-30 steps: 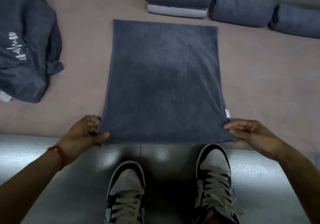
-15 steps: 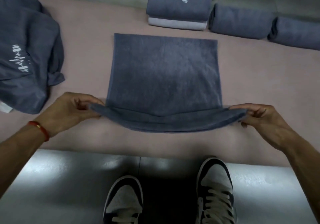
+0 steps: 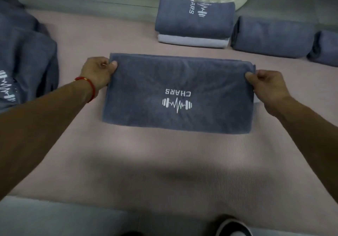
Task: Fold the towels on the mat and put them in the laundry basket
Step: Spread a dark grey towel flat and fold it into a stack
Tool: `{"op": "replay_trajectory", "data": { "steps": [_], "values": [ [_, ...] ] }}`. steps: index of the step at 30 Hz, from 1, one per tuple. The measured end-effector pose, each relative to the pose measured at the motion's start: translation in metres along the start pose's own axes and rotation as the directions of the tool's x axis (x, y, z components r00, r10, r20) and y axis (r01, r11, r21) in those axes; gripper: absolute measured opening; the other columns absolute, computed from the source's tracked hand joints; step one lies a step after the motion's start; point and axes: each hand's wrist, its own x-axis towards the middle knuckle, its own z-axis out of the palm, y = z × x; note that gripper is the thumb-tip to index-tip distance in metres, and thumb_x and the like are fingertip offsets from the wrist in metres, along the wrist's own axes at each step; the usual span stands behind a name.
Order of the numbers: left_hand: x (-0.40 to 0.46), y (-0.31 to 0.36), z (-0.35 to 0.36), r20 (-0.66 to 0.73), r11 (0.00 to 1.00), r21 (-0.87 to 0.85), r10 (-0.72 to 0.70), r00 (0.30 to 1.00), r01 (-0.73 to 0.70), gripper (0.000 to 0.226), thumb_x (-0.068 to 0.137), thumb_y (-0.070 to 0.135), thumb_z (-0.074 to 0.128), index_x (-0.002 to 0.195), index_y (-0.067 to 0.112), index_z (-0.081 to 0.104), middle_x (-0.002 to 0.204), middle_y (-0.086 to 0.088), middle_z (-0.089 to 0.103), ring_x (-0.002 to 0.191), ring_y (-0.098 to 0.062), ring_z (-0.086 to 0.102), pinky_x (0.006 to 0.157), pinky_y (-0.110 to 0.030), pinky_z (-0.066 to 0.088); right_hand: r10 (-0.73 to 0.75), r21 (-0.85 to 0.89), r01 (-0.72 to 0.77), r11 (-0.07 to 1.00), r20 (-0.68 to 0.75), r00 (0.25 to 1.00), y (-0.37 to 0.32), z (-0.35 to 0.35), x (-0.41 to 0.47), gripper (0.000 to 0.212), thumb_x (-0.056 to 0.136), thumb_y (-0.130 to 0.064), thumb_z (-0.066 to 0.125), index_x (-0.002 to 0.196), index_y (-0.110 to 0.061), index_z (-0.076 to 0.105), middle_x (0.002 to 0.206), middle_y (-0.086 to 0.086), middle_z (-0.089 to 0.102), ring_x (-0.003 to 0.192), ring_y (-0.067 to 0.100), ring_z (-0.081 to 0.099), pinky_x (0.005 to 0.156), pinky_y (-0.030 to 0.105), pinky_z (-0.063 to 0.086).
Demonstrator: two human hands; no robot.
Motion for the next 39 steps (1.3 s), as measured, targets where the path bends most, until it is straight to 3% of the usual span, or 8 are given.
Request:
{"op": "replay_trajectory", "data": {
  "steps": [6, 13, 17, 20, 22, 26, 34, 39],
  "values": [
    [0.032, 0.004, 0.031, -0.185, 0.977, 0.212, 0.03, 0.982, 0.01, 0.02, 0.095, 0.029, 0.066, 0.078, 0.019, 0.062, 0.081, -0.001, 0.063, 0.083, -0.016, 0.056, 0.081, -0.022, 0.047, -0.058, -0.237, 0.029, 0.971, -0.119, 0.991, 0.003, 0.029, 0.046, 0.022, 0.093, -0.033, 0.071, 0.099, -0.011, 0.074, 0.099, 0.006, 0.074, 0.093, 0.024, 0.067, 0.093, 0.038, 0.056],
    [0.032, -0.004, 0.034, -0.262, 0.988, 0.154, 0.048, 0.964, -0.007, 0.023, 0.095, 0.033, 0.066, 0.099, 0.011, 0.072, 0.091, 0.0, 0.068, 0.084, -0.015, 0.061, 0.087, -0.028, 0.054, -0.124, -0.24, 0.071, 0.968, -0.214, 0.969, 0.008, 0.04, 0.055, 0.023, 0.093, -0.033, 0.07, 0.1, -0.012, 0.073, 0.091, 0.001, 0.07, 0.084, 0.017, 0.064, 0.079, 0.027, 0.05],
    [0.027, -0.001, 0.037, -0.277, 0.954, 0.294, 0.152, 0.949, -0.066, 0.037, 0.091, 0.04, 0.068, 0.115, 0.013, 0.062, 0.11, -0.006, 0.064, 0.102, -0.026, 0.062, 0.095, -0.036, 0.052, -0.225, -0.392, 0.128, 0.911, -0.212, 0.951, 0.004, 0.049, 0.046, 0.037, 0.097, -0.03, 0.062, 0.126, -0.008, 0.057, 0.128, 0.014, 0.058, 0.113, 0.029, 0.058, 0.09, 0.031, 0.044],
    [0.007, 0.0, 0.057, -0.057, 0.618, 0.694, 0.557, 0.829, -0.368, 0.048, 0.097, 0.047, 0.048, 0.134, 0.017, 0.049, 0.144, -0.015, 0.045, 0.129, -0.037, 0.043, 0.1, -0.05, 0.038, -0.533, -0.643, 0.4, 0.653, -0.016, 0.846, 0.001, 0.066, 0.027, 0.054, 0.1, -0.041, 0.046, 0.146, -0.013, 0.042, 0.155, 0.017, 0.035, 0.137, 0.038, 0.039, 0.108, 0.051, 0.036],
    [-0.002, 0.004, 0.081, 0.167, 0.476, 0.733, 0.567, 0.806, -0.486, 0.054, 0.099, 0.054, 0.037, 0.148, 0.03, 0.039, 0.161, -0.012, 0.026, 0.146, -0.039, 0.024, 0.112, -0.062, 0.022, -0.525, -0.691, 0.539, 0.482, 0.265, 0.809, 0.004, 0.082, 0.02, 0.065, 0.101, -0.053, 0.031, 0.157, -0.021, 0.028, 0.167, 0.014, 0.015, 0.152, 0.038, 0.017, 0.121, 0.06, 0.016],
    [0.005, -0.006, 0.104, 0.316, 0.479, 0.742, 0.367, 0.875, -0.469, 0.062, 0.098, 0.068, 0.019, 0.155, 0.051, 0.002, 0.169, -0.002, -0.003, 0.153, -0.035, -0.007, 0.113, -0.074, -0.002, -0.351, -0.744, 0.512, 0.429, 0.386, 0.853, 0.019, 0.095, 0.024, 0.077, 0.094, -0.072, 0.005, 0.162, -0.034, -0.002, 0.17, 0.006, -0.009, 0.156, 0.032, -0.008, 0.123, 0.06, -0.004],
    [0.007, -0.007, 0.091, 0.377, 0.455, 0.732, 0.348, 0.858, -0.506, 0.067, 0.095, 0.073, 0.011, 0.155, 0.049, -0.005, 0.168, -0.002, -0.01, 0.153, -0.036, -0.014, 0.114, -0.073, -0.005, -0.165, -0.814, 0.237, 0.53, 0.175, 0.971, 0.048, 0.05, 0.021, 0.076, 0.097, -0.069, 0.004, 0.16, -0.03, -0.013, 0.17, 0.002, -0.012, 0.156, 0.032, -0.009, 0.122, 0.064, -0.002],
    [-0.06, -0.007, 0.102, 0.363, 0.42, 0.715, 0.46, 0.811, -0.559, 0.062, 0.1, 0.062, 0.013, 0.158, 0.042, 0.004, 0.169, -0.001, -0.004, 0.153, -0.037, -0.008, 0.112, -0.075, -0.006, -0.405, -0.819, 0.407, 0.405, 0.239, 0.883, 0.026, 0.07, -0.029, 0.071, 0.101, -0.06, 0.009, 0.163, -0.025, 0.007, 0.17, 0.012, 0.0, 0.155, 0.04, -0.003, 0.118, 0.071, -0.003]
  ]
}}
